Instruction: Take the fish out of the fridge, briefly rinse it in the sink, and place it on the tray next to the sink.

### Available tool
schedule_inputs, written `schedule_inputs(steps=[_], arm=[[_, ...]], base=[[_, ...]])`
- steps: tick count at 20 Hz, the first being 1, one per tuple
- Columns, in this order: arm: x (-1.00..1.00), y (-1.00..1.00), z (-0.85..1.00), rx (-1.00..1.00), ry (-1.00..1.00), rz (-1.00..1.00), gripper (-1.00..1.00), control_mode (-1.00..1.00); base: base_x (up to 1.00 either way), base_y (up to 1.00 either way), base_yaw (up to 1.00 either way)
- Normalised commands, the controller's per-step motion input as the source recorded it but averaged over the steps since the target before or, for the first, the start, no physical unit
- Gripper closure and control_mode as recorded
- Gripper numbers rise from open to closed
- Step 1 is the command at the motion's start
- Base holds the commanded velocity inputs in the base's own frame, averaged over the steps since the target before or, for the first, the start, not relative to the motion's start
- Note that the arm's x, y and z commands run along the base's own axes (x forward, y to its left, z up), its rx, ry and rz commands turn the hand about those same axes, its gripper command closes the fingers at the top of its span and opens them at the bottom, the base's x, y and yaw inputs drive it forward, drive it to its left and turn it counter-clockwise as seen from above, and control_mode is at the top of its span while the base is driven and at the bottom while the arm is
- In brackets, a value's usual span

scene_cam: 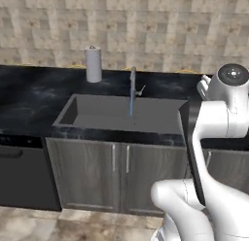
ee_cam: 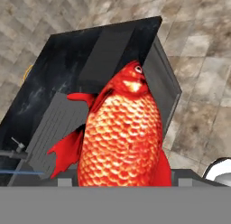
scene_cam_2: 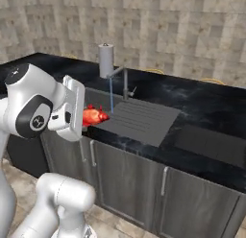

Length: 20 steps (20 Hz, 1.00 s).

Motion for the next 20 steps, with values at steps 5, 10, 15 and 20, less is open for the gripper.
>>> schedule_inputs(steps=[5, 10, 15, 20], arm=[[0.0, 0.0, 0.0, 0.0, 0.0, 0.0, 1.0, 1.0], [0.0, 0.0, 0.0, 0.0, 0.0, 0.0, 1.0, 1.0], [0.0, 0.0, 0.0, 0.0, 0.0, 0.0, 1.0, 1.0], [0.0, 0.0, 0.0, 0.0, 0.0, 0.0, 1.0, 1.0]], base=[[0.56, 1.0, -0.53], [0.28, 0.71, -0.38], [0.09, 0.0, -0.03], [0.57, -0.3, 0.0]])
